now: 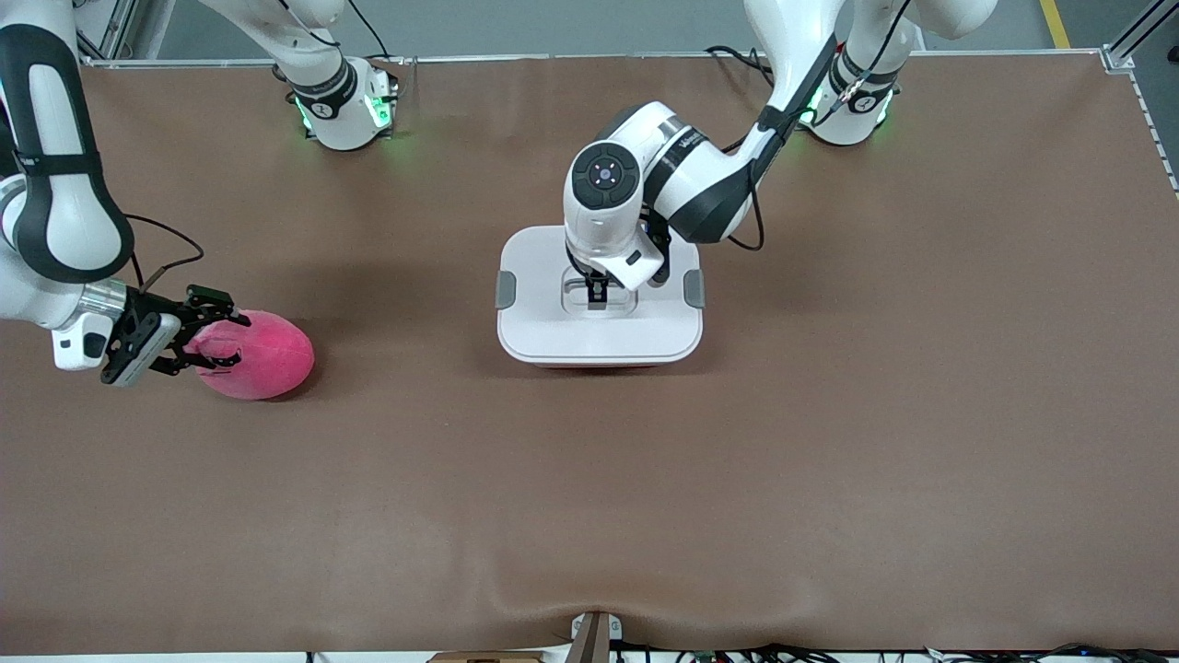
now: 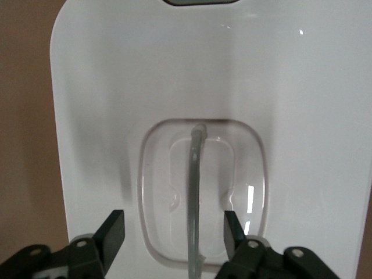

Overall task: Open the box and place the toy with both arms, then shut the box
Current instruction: 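Grasp the lid handle with the left gripper while the right gripper grasps the toy, then lift the lid off with the left gripper while the right gripper lifts the toy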

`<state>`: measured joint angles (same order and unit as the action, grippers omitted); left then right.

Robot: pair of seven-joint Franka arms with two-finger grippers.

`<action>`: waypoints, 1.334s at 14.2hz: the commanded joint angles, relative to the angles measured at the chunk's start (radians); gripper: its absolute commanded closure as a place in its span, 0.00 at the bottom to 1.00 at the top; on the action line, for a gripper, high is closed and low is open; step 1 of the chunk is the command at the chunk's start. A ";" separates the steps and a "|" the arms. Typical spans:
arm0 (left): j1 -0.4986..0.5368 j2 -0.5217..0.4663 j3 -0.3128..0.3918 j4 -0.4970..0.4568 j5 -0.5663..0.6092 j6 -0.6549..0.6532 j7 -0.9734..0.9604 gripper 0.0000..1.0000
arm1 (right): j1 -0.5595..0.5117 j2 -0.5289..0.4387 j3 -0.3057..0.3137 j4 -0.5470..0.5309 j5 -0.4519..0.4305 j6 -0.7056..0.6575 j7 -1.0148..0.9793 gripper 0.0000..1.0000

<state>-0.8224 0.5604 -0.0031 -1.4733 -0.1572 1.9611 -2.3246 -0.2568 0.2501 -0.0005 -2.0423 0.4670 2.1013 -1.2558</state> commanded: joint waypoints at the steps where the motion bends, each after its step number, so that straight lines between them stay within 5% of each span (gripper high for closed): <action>1: -0.011 -0.010 0.008 -0.007 0.036 0.005 -0.022 0.64 | -0.028 -0.002 0.011 -0.004 0.030 -0.035 -0.045 0.05; 4: -0.007 -0.014 0.008 -0.007 0.036 0.004 -0.024 0.93 | -0.030 -0.002 0.011 0.001 0.030 -0.037 -0.082 0.14; 6: 0.000 -0.027 0.008 -0.007 0.036 0.001 -0.024 1.00 | -0.030 -0.002 0.010 0.008 0.029 -0.044 -0.094 0.20; 9: -0.001 -0.028 0.009 -0.005 0.036 0.001 -0.024 1.00 | -0.032 0.000 0.010 0.027 0.029 -0.067 -0.120 0.35; 12: 0.000 -0.043 0.012 -0.004 0.036 -0.002 -0.022 1.00 | -0.036 0.005 0.010 0.040 0.030 -0.067 -0.227 0.82; 13: 0.003 -0.051 0.012 -0.001 0.036 -0.005 -0.021 1.00 | -0.039 0.009 0.010 0.051 0.029 -0.067 -0.258 0.88; 15: 0.003 -0.066 0.015 0.001 0.038 -0.007 -0.019 1.00 | -0.038 0.011 0.010 0.068 0.029 -0.069 -0.333 1.00; 19: 0.011 -0.083 0.018 0.002 0.083 -0.010 -0.012 1.00 | -0.016 0.011 0.008 0.137 0.003 -0.061 -0.578 1.00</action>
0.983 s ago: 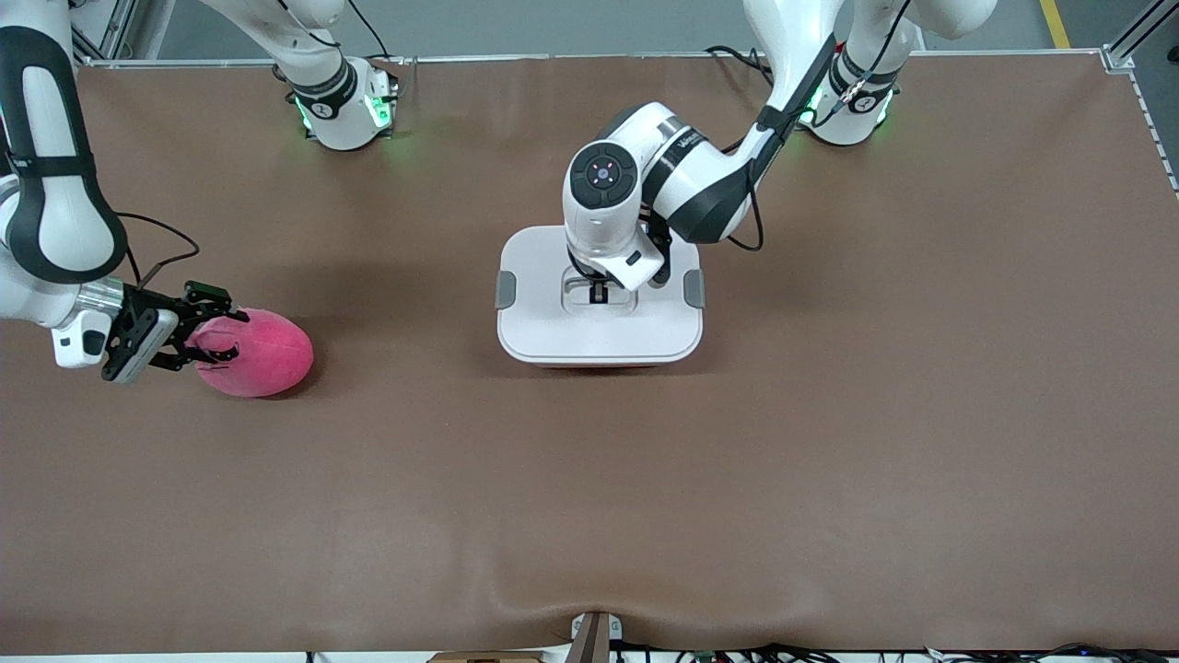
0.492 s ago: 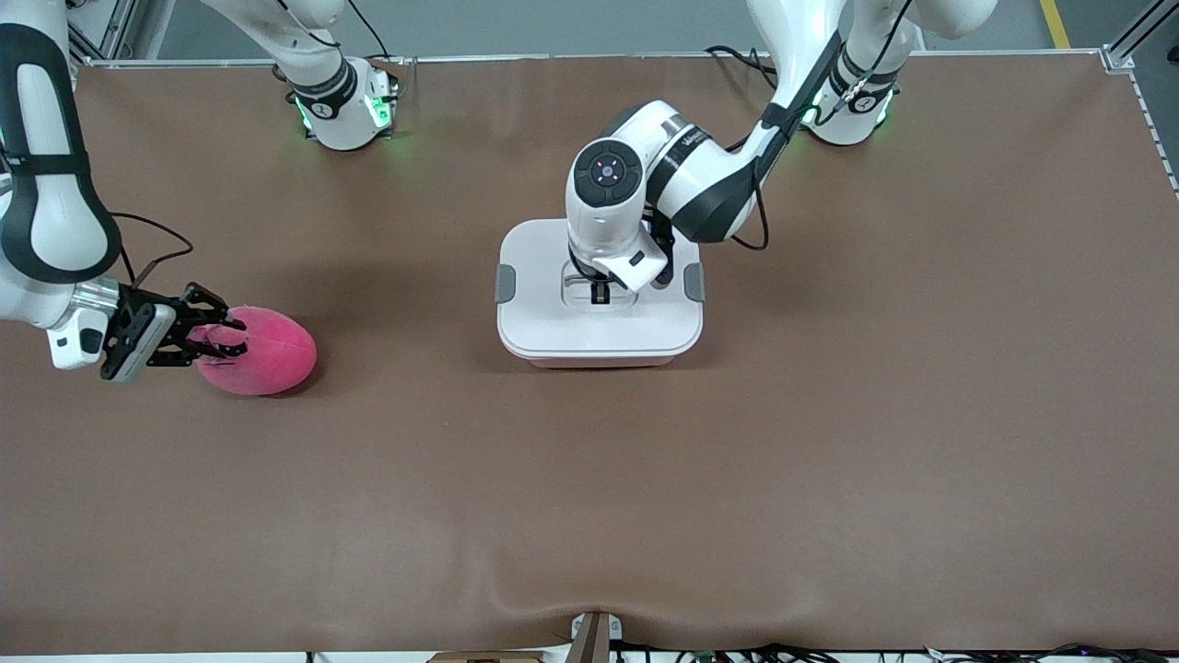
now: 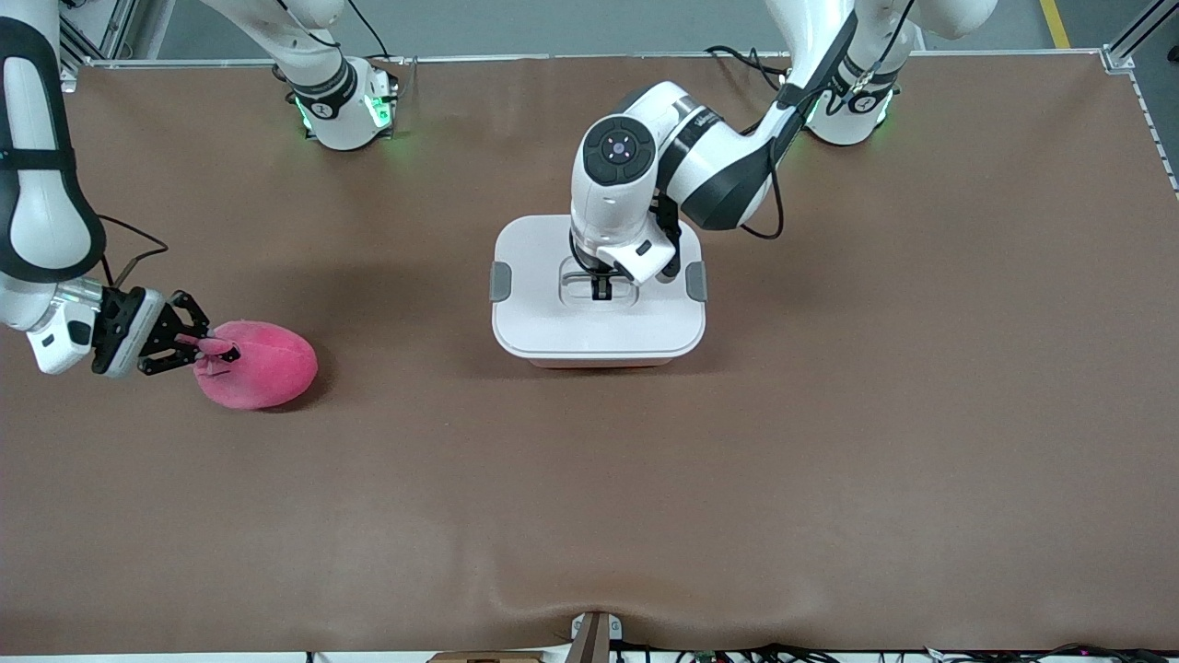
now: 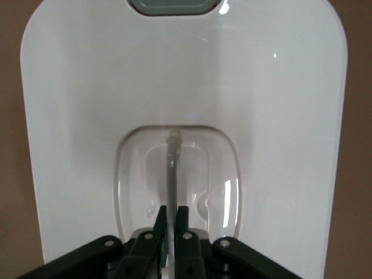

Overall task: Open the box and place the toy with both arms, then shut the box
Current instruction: 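Lift the lid off with the left gripper while the right gripper lifts the toy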

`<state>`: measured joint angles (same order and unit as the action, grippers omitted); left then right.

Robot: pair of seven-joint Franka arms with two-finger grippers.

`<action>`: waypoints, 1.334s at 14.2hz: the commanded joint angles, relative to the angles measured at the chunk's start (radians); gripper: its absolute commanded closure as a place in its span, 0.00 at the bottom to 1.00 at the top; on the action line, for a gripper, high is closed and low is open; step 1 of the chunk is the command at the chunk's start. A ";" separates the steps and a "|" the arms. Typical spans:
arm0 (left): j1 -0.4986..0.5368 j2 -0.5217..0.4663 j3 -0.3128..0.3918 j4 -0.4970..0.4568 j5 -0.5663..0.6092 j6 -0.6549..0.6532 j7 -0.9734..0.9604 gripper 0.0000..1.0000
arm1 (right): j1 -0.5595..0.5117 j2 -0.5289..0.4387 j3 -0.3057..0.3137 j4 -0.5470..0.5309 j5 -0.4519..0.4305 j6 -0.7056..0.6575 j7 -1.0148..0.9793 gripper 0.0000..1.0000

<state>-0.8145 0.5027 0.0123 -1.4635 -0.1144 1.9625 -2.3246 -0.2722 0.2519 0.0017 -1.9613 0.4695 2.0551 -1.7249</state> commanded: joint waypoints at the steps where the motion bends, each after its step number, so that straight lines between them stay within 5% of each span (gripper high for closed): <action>1: 0.017 -0.032 0.005 -0.011 0.042 -0.011 -0.010 1.00 | 0.002 0.009 0.006 0.077 -0.020 -0.015 -0.142 1.00; 6: 0.096 -0.056 0.003 -0.015 0.062 -0.040 0.089 1.00 | 0.048 -0.003 0.011 0.136 -0.224 -0.022 -0.183 1.00; 13: 0.283 -0.104 -0.002 -0.020 0.062 -0.103 0.390 1.00 | 0.272 -0.017 0.015 0.232 -0.489 -0.079 -0.248 1.00; 16: 0.356 -0.108 -0.003 -0.018 0.061 -0.131 0.493 1.00 | 0.391 -0.020 0.017 0.313 -0.728 -0.110 -0.288 1.00; 19: 0.406 -0.116 -0.003 -0.017 0.061 -0.142 0.582 1.00 | 0.451 -0.017 0.017 0.346 -0.758 -0.194 -0.282 1.00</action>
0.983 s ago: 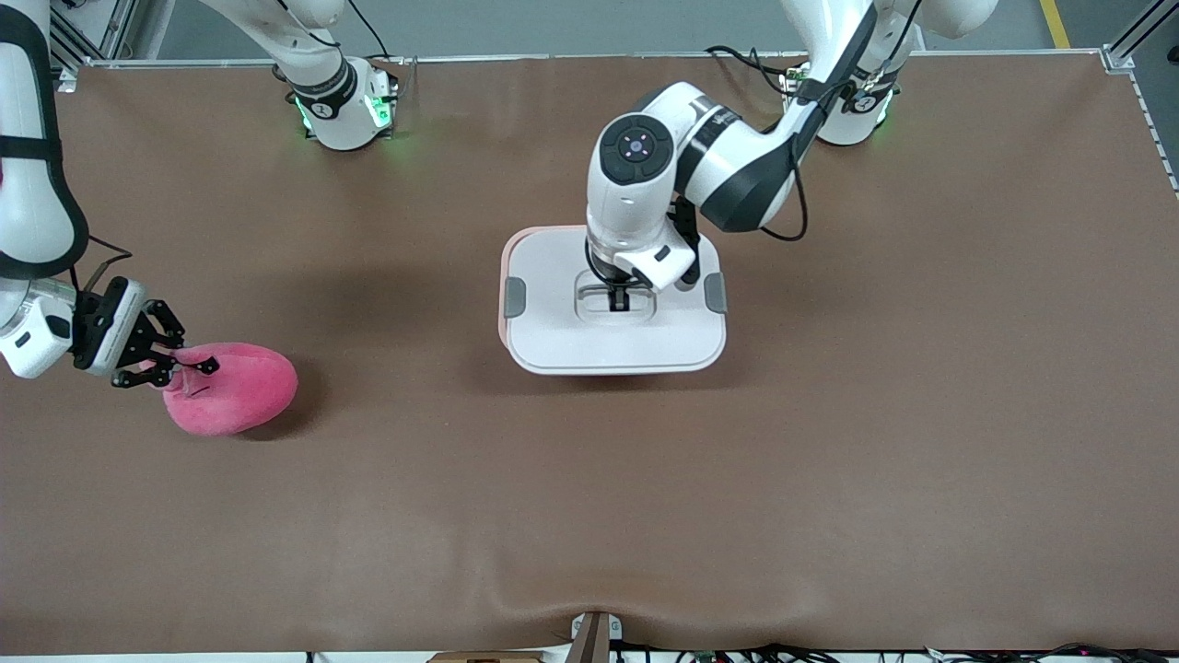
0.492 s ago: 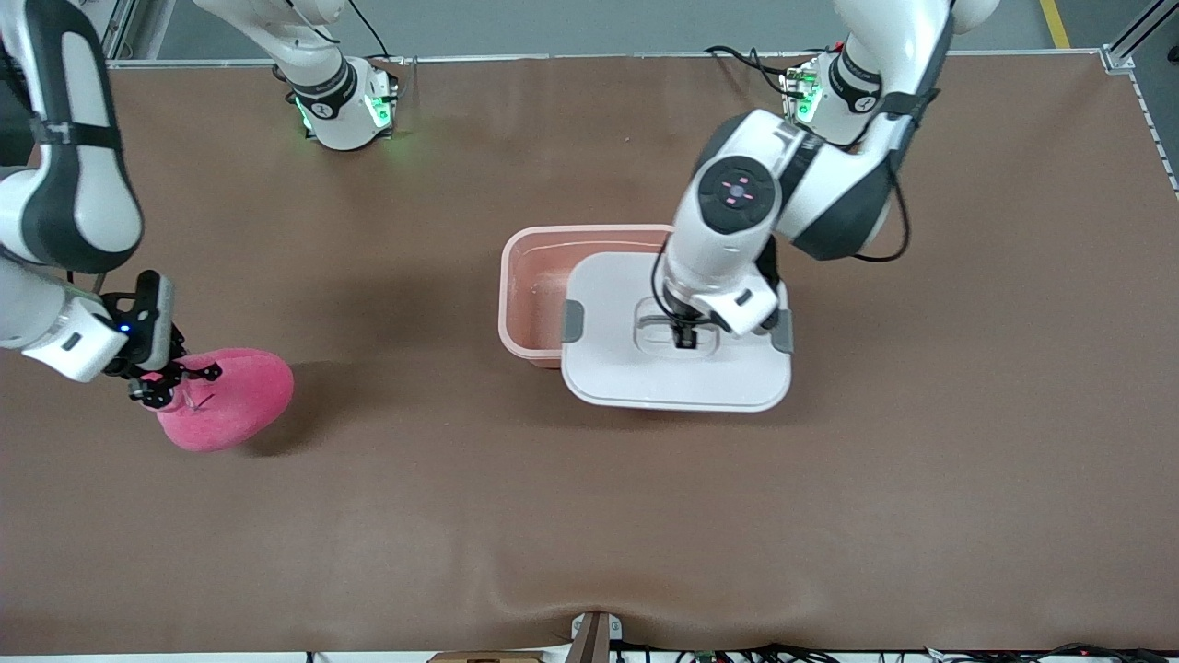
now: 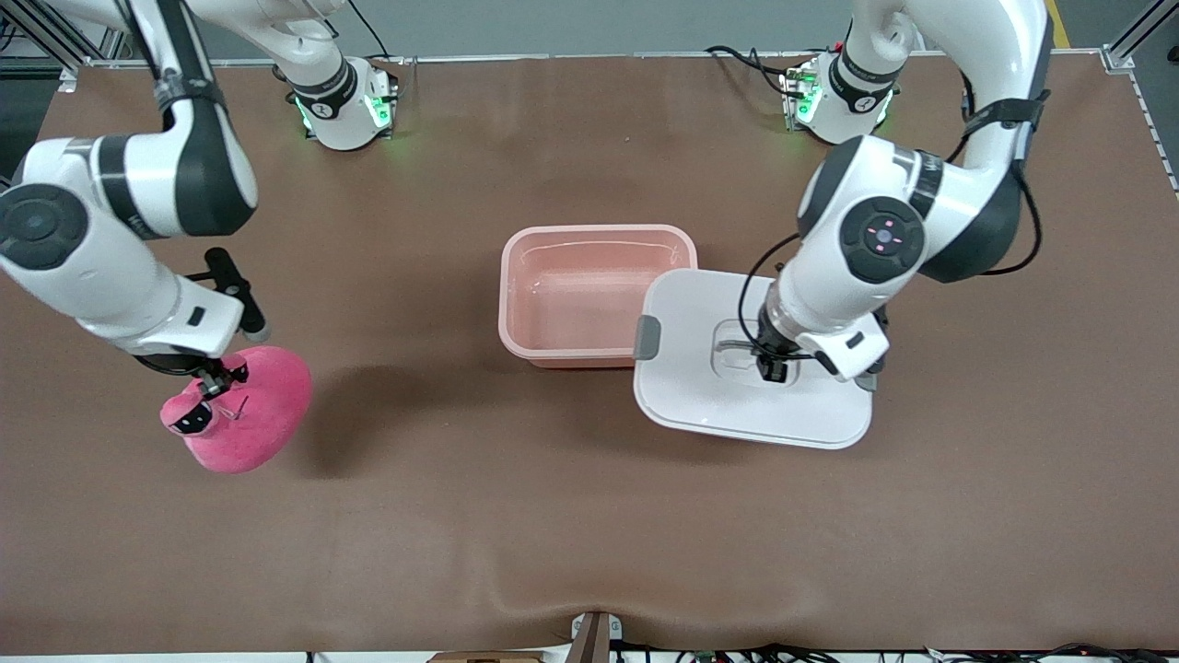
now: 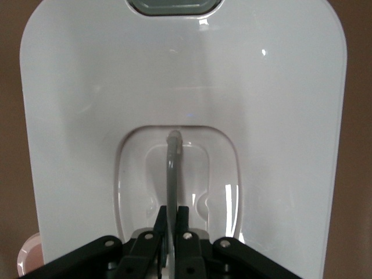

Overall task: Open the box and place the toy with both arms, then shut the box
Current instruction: 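Lift the lid off with the left gripper while the right gripper lifts the toy, then carry the pink toy over the open box and release it with the right gripper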

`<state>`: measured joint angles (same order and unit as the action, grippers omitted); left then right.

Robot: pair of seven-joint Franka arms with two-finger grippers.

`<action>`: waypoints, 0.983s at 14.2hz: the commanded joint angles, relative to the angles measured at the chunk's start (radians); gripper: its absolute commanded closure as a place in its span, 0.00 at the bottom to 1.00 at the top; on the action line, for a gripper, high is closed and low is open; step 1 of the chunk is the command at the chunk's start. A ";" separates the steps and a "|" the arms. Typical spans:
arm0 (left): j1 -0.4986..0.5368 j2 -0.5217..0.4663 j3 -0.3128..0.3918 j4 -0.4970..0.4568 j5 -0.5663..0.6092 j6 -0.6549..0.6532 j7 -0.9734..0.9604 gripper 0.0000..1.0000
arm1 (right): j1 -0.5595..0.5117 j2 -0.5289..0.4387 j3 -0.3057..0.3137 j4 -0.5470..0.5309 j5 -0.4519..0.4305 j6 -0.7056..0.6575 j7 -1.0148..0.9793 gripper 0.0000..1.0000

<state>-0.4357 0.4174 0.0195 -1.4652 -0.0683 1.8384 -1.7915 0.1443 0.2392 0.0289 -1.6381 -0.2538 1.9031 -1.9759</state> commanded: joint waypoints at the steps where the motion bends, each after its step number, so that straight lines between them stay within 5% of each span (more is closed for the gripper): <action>1: 0.038 -0.031 -0.010 -0.015 0.015 -0.019 0.067 1.00 | 0.061 -0.006 -0.010 0.023 -0.038 -0.044 -0.035 1.00; 7: 0.121 -0.029 -0.009 -0.015 0.015 -0.021 0.230 1.00 | 0.214 -0.012 -0.009 0.072 -0.132 -0.075 -0.044 1.00; 14: 0.176 -0.020 -0.006 -0.015 0.031 -0.021 0.356 1.00 | 0.673 0.009 -0.010 0.104 -0.242 -0.317 0.093 1.00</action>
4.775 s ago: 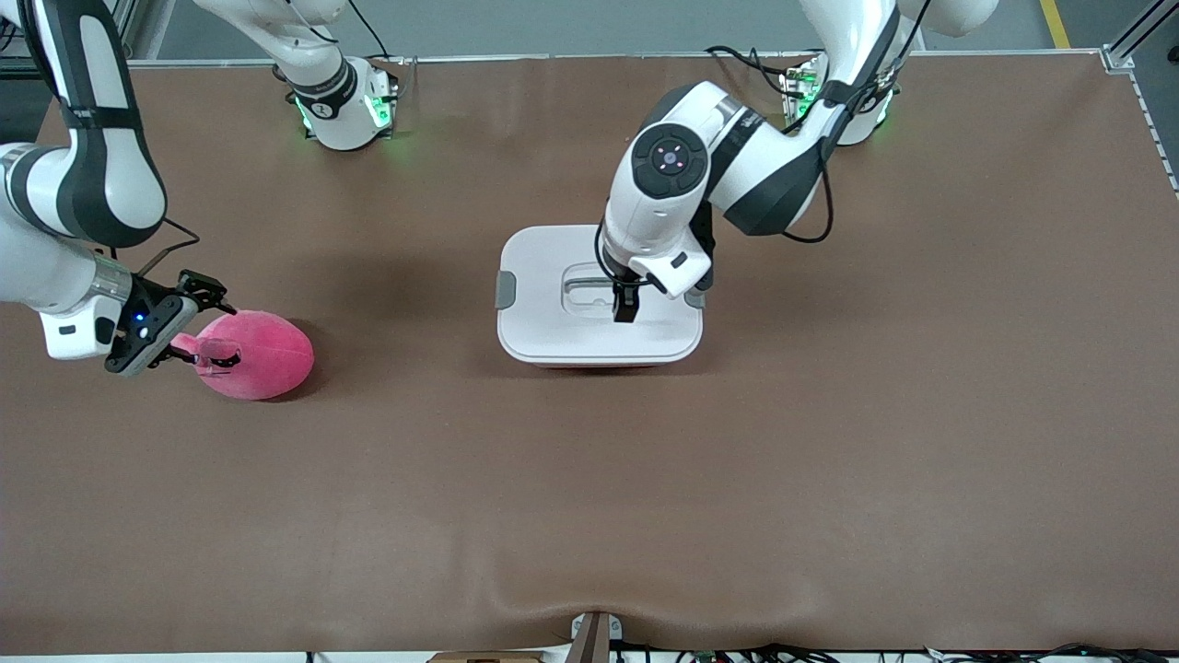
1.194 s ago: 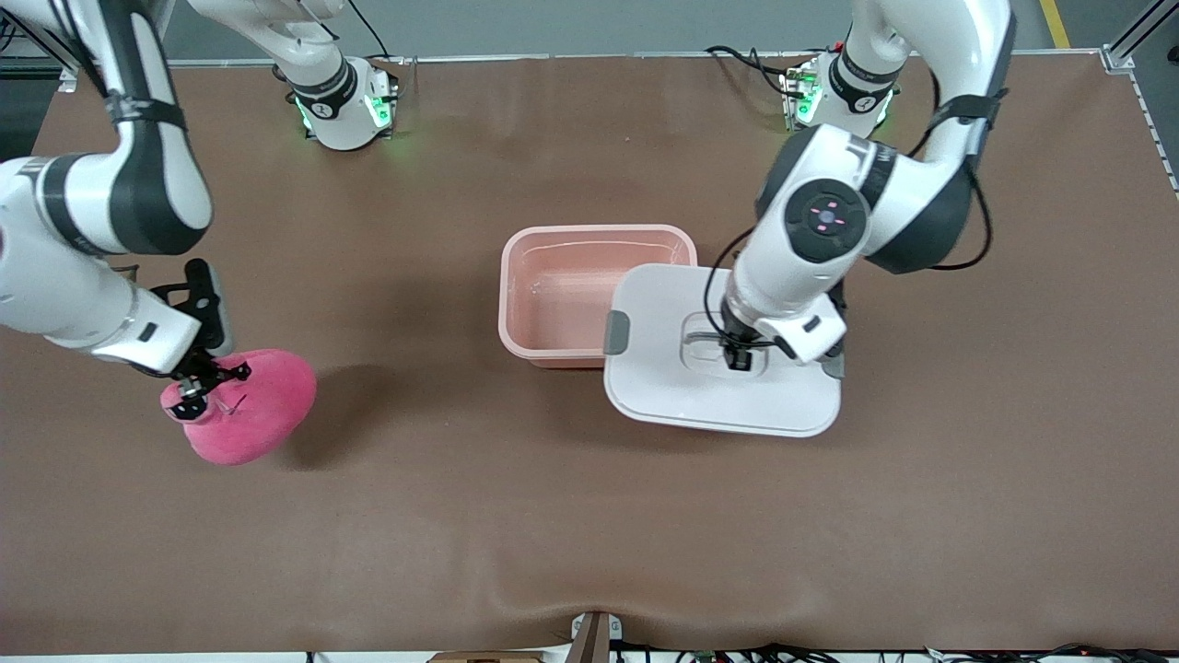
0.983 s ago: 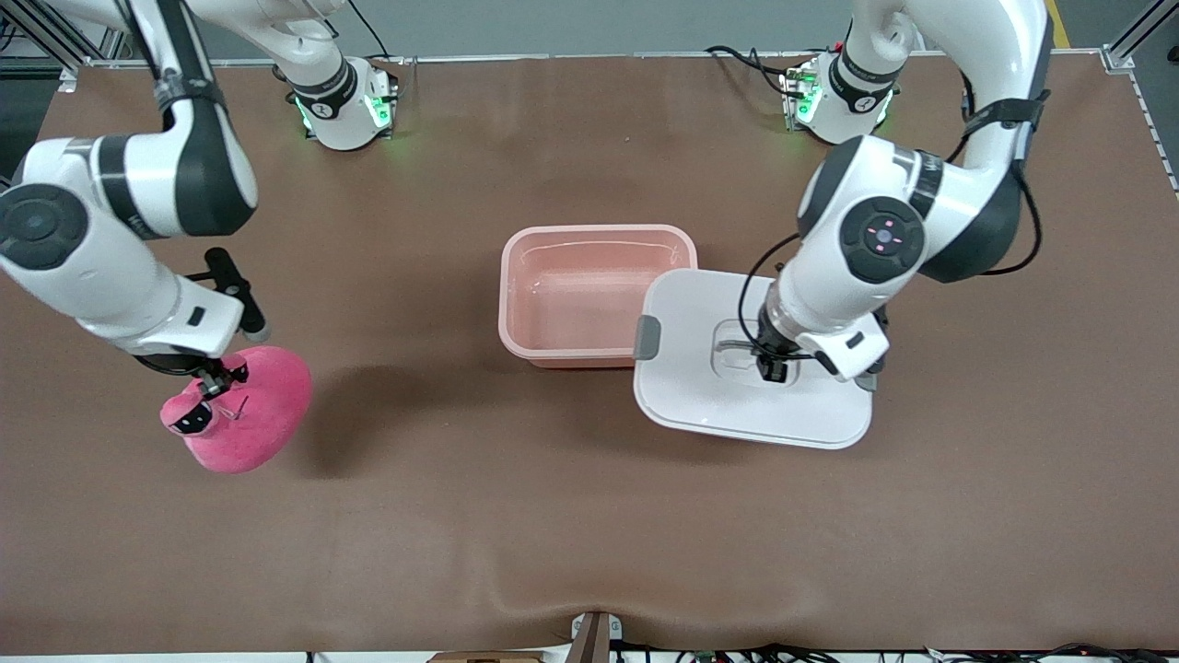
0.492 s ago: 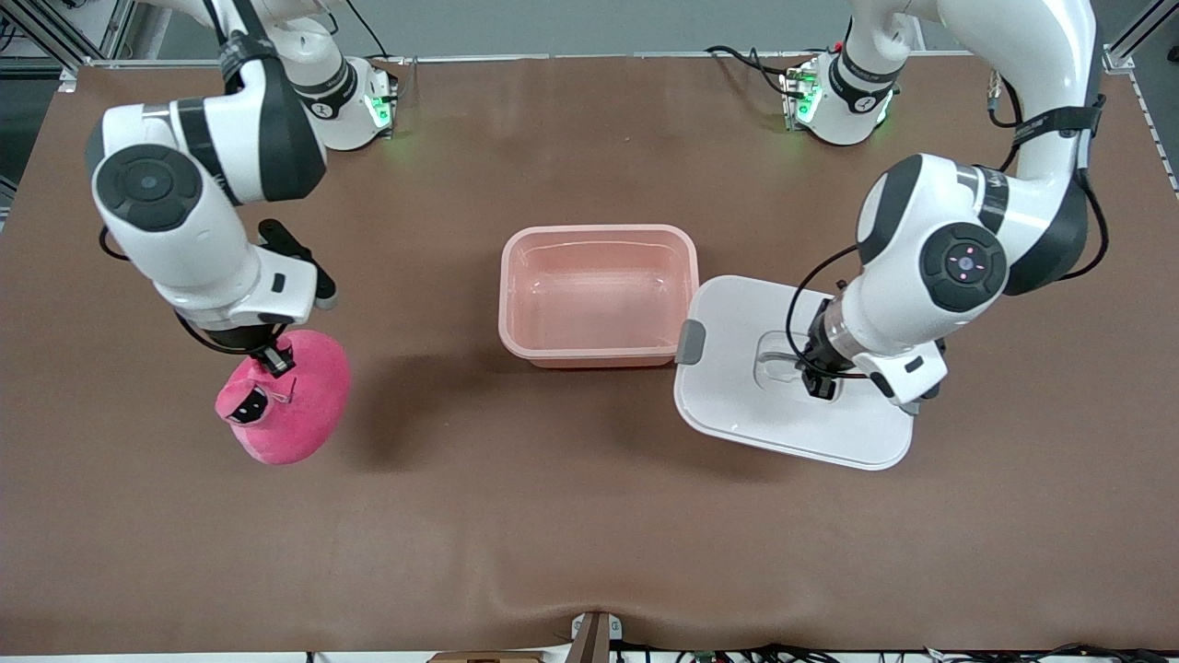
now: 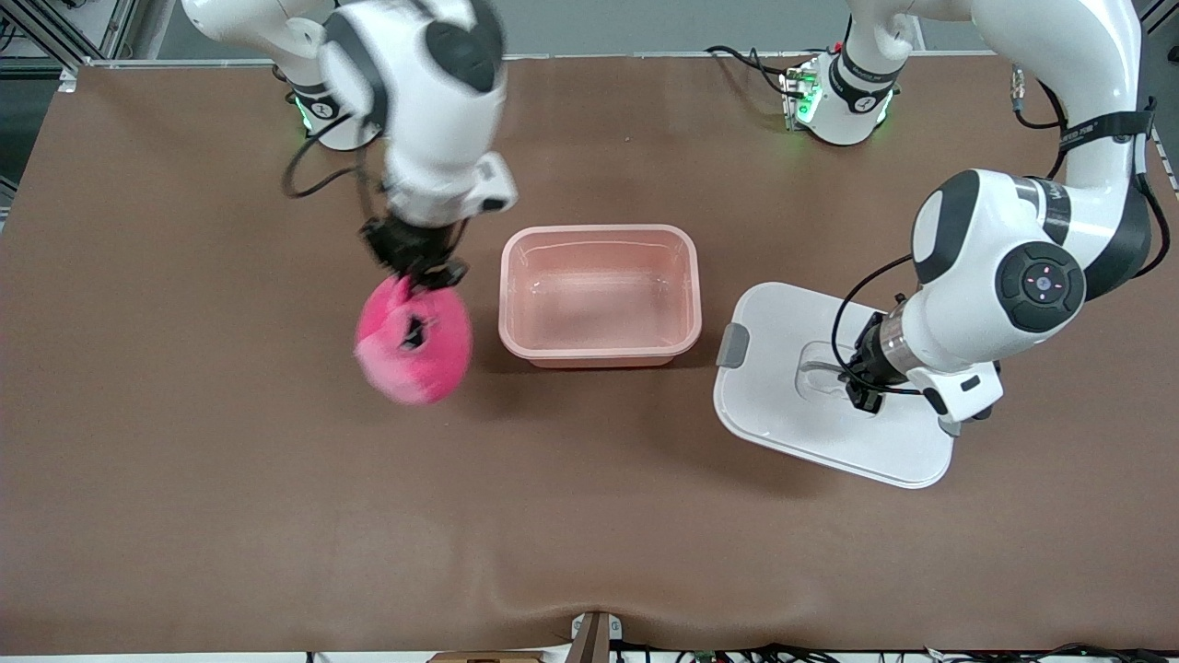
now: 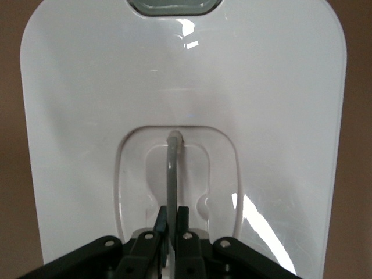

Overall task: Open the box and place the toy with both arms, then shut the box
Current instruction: 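Carry the pink toy over the open box and release it with the right gripper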

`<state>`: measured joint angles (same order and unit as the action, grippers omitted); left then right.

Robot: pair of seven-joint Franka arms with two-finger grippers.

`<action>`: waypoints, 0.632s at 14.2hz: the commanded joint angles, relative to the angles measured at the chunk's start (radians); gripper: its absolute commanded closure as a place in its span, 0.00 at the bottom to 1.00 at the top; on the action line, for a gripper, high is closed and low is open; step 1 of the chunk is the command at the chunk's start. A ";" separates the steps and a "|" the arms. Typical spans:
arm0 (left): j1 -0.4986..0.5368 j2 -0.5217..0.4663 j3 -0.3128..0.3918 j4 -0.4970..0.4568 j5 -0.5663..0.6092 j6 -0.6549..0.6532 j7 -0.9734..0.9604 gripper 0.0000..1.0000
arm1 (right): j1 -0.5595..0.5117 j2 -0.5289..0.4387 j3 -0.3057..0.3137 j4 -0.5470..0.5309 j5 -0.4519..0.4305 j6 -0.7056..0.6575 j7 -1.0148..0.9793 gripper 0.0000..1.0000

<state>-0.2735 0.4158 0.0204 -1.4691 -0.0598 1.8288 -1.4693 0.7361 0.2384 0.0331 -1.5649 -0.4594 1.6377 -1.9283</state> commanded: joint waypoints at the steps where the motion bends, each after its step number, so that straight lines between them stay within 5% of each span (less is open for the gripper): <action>1: 0.016 -0.018 -0.008 -0.011 0.023 -0.011 0.035 1.00 | 0.124 0.033 -0.015 0.052 -0.036 -0.067 0.073 1.00; 6: 0.017 -0.017 -0.008 -0.011 0.023 -0.011 0.035 1.00 | 0.223 0.247 -0.015 0.245 -0.024 -0.235 0.178 0.98; 9: 0.017 -0.018 -0.008 -0.011 0.023 -0.011 0.043 1.00 | 0.247 0.279 -0.015 0.261 -0.013 -0.239 0.319 0.92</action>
<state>-0.2611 0.4158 0.0179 -1.4714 -0.0595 1.8279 -1.4452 0.9630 0.4788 0.0301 -1.3707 -0.4677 1.4362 -1.6699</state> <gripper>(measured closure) 0.930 0.899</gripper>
